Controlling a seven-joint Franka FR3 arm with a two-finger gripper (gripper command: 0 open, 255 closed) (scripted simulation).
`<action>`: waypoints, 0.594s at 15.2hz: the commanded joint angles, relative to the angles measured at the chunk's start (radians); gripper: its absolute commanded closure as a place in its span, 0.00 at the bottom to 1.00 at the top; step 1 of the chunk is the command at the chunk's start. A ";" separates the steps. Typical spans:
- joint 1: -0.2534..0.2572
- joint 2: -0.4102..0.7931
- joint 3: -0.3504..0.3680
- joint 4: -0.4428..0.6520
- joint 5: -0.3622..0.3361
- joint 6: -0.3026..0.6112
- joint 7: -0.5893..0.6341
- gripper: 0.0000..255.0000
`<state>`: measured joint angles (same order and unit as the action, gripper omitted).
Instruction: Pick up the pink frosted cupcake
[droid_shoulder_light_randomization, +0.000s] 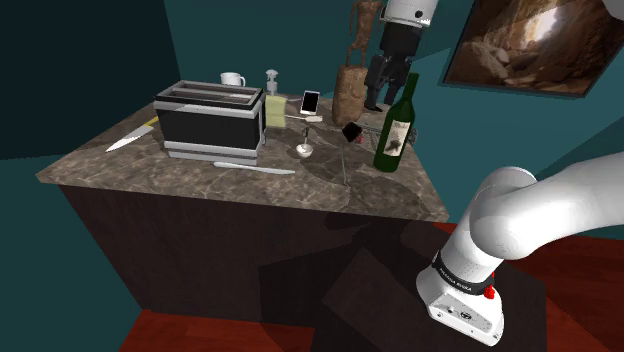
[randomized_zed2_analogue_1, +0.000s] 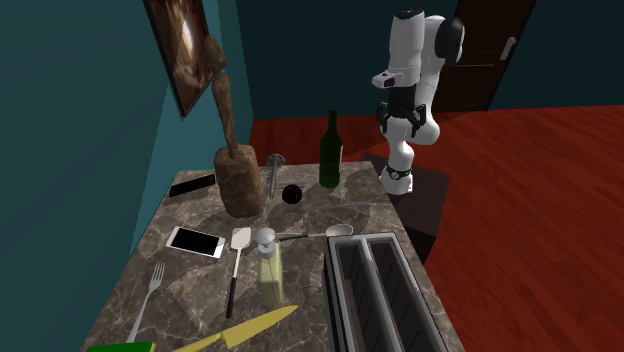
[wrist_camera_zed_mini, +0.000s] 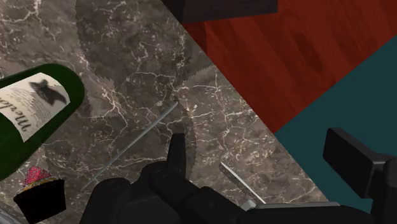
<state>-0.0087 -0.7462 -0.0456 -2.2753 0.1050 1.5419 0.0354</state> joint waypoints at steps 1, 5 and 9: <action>0.000 0.000 0.000 0.000 0.000 0.000 0.000 0.00; -0.012 0.023 -0.048 -0.070 -0.068 0.112 -0.107 0.00; -0.025 0.070 -0.100 -0.118 -0.131 0.234 -0.209 0.00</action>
<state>-0.0301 -0.6897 -0.1304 -2.3775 -0.0084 1.7377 -0.1435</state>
